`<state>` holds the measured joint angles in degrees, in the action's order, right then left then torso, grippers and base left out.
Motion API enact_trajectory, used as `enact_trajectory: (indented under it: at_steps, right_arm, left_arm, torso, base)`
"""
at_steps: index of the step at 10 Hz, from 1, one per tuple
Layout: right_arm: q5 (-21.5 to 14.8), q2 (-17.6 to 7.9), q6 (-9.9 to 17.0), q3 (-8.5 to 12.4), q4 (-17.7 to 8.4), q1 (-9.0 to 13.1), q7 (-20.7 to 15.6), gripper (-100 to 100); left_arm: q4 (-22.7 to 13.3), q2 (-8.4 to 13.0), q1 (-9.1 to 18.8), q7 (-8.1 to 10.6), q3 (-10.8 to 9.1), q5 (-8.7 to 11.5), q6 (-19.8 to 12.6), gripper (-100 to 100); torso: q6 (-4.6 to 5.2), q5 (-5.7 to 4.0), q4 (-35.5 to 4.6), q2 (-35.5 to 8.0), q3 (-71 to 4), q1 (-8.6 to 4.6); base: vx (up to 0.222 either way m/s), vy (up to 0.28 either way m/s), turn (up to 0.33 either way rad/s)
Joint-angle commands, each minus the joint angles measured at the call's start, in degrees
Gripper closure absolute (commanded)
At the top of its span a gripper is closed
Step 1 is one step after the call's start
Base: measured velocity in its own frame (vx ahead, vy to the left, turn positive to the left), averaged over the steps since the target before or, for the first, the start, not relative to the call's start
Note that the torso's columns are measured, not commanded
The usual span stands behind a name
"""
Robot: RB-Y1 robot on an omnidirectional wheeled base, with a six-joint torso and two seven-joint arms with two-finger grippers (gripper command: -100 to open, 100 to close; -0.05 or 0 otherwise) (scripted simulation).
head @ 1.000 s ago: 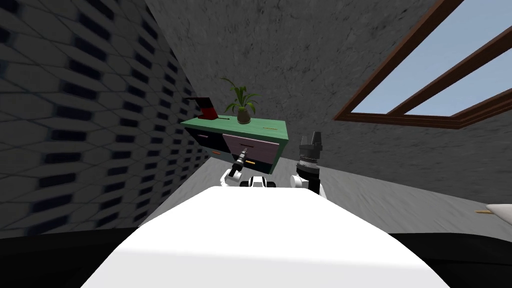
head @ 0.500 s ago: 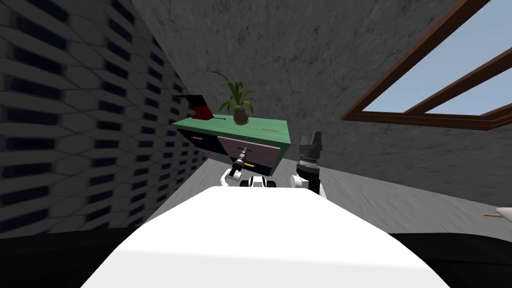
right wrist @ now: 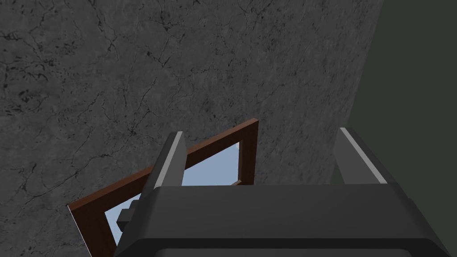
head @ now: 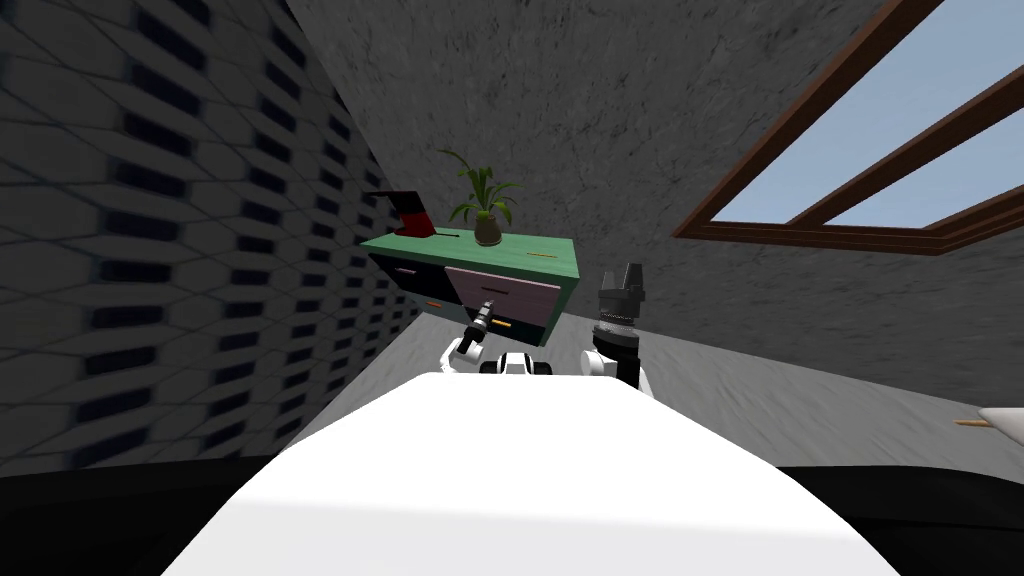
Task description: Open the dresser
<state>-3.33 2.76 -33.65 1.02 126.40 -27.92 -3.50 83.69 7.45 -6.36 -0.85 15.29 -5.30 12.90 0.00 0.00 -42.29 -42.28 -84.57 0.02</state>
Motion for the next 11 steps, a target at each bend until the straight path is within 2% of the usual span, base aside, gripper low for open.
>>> enact_trajectory:
  at_steps: [1, 5, 7, 8, 11]
  right_arm:
    - [0.00, 0.00, 0.00, 0.00, 0.00, -0.02, 0.00, 0]
    - [0.00, 0.01, -0.01, 0.00, 0.01, -0.05, 0.00, 0]
    - [0.00, 0.00, -0.01, 0.00, 0.01, -0.03, 0.00, 0]
    - [0.00, 0.00, -0.01, 0.00, 0.01, -0.03, 0.00, 0]
    - [0.00, 0.00, 0.00, 0.00, 0.00, 0.00, 0.00, 0]
  left_arm:
    - [-0.53, -0.11, 0.40, -0.14, -0.29, -0.06, 0.04, -100]
    - [-1.68, -0.40, 1.30, -0.46, -0.92, -0.18, 0.28, -100]
    - [-1.53, -0.35, 1.19, -0.40, -0.82, -0.16, 0.28, -100]
    - [-1.53, -0.35, 1.19, -0.39, -0.82, -0.16, 0.28, 100]
    - [0.34, 0.23, 0.21, -0.17, -0.07, -0.21, -0.69, 100]
  torso:
    - [0.01, -0.02, 0.09, 0.36, -0.21, -0.11]
    - [0.00, -0.02, 0.03, 0.08, -0.06, -0.11]
    - [-0.01, 0.03, -0.09, -0.36, 0.21, 0.12]
    - [0.00, 0.04, -0.12, -0.41, 0.26, 0.12]
    - [0.02, 0.03, -0.10, -0.34, 0.22, 0.09]
  base:
    - [0.069, -0.023, -0.025]
    - [0.154, -0.052, -0.016]
    - [0.048, -0.013, 0.000]
    - [0.009, -0.002, 0.000]
    - [-0.174, 0.051, 0.026]
